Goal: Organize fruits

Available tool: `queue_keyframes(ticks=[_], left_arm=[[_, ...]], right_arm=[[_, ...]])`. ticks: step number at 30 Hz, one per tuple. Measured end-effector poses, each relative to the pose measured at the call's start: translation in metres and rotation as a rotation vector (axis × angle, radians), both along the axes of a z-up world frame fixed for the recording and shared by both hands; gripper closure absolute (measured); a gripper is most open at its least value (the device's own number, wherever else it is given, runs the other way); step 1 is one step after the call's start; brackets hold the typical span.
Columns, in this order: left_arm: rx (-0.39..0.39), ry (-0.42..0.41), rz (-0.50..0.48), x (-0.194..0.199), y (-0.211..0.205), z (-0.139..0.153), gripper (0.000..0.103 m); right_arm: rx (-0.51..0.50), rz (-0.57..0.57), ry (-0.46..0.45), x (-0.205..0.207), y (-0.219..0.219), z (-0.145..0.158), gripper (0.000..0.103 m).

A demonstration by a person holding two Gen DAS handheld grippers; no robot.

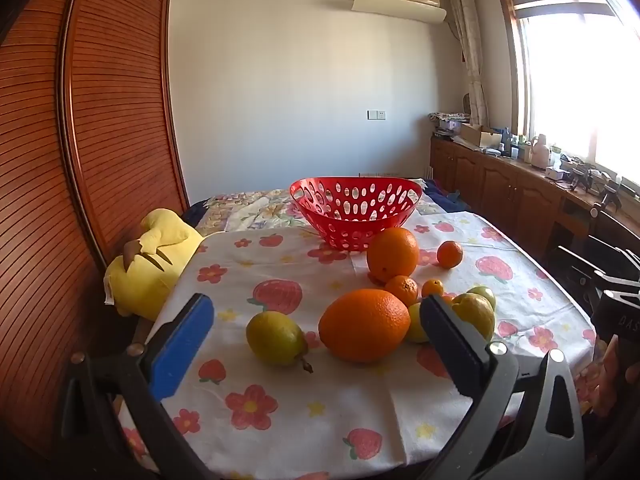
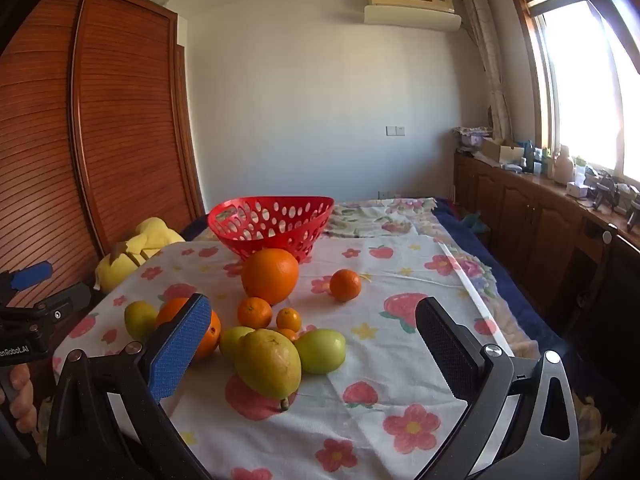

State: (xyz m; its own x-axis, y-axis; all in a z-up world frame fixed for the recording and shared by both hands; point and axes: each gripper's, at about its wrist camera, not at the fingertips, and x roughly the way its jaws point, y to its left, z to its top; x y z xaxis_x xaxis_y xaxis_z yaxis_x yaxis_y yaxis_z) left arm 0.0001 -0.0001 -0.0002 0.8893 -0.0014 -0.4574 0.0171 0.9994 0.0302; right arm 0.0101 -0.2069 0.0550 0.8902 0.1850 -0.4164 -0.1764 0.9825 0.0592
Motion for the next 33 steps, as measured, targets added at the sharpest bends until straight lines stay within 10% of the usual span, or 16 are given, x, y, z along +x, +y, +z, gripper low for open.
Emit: queue_keyframes(ticks=[33], left_arm=[[0.011,-0.015,0.013,-0.006,0.005,0.007,0.000]], right_arm=[[0.001,0.001,-0.007,-0.001,0.003,0.002,0.000]])
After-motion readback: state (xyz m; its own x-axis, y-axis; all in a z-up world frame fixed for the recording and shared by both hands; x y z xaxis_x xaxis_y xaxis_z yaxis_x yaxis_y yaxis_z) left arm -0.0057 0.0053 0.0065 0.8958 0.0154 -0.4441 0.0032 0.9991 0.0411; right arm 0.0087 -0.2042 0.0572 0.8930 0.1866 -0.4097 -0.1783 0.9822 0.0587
